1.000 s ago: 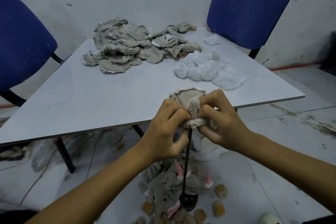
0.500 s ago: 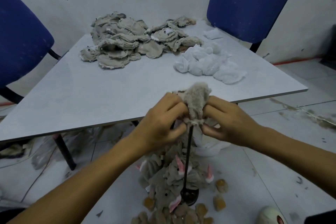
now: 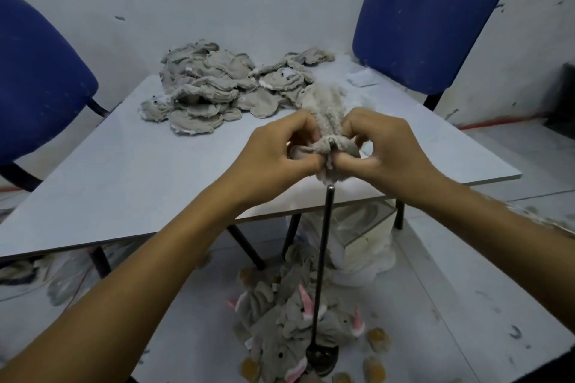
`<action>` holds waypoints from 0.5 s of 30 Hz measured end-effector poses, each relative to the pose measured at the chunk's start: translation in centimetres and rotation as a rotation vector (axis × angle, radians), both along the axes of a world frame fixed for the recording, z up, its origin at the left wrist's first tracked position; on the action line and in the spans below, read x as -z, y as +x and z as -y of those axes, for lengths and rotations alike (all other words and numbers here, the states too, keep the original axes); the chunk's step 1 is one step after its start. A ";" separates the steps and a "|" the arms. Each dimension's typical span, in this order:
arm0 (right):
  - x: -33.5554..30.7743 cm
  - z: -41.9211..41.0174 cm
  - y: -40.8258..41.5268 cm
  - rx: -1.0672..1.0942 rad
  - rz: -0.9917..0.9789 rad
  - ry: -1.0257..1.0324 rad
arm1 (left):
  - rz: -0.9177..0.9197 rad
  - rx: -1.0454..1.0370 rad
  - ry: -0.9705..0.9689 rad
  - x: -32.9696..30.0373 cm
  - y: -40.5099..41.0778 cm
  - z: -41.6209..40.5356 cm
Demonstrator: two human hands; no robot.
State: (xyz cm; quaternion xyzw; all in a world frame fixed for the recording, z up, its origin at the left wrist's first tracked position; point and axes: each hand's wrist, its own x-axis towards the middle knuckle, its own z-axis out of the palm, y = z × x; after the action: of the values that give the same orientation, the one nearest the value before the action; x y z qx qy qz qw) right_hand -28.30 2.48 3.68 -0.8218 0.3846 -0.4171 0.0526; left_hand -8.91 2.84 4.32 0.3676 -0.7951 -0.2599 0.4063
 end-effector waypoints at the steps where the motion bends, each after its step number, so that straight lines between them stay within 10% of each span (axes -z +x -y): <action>1: 0.3 0.1 0.4 0.039 0.041 0.052 | -0.005 -0.010 0.023 0.1 -0.3 0.1; 9: 1.4 1.6 1.6 0.213 0.150 0.385 | -0.092 0.077 0.332 1.8 -0.6 1.6; 15: 1.4 1.4 1.1 -0.137 0.104 0.720 | -0.008 -0.311 0.032 3.3 -0.5 2.8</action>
State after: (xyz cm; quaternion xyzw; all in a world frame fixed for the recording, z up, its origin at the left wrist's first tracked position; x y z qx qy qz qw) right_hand -27.25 1.12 2.32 -0.7523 0.4474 -0.2917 0.3858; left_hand -9.38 0.07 0.99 0.4917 -0.7228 -0.2080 0.4389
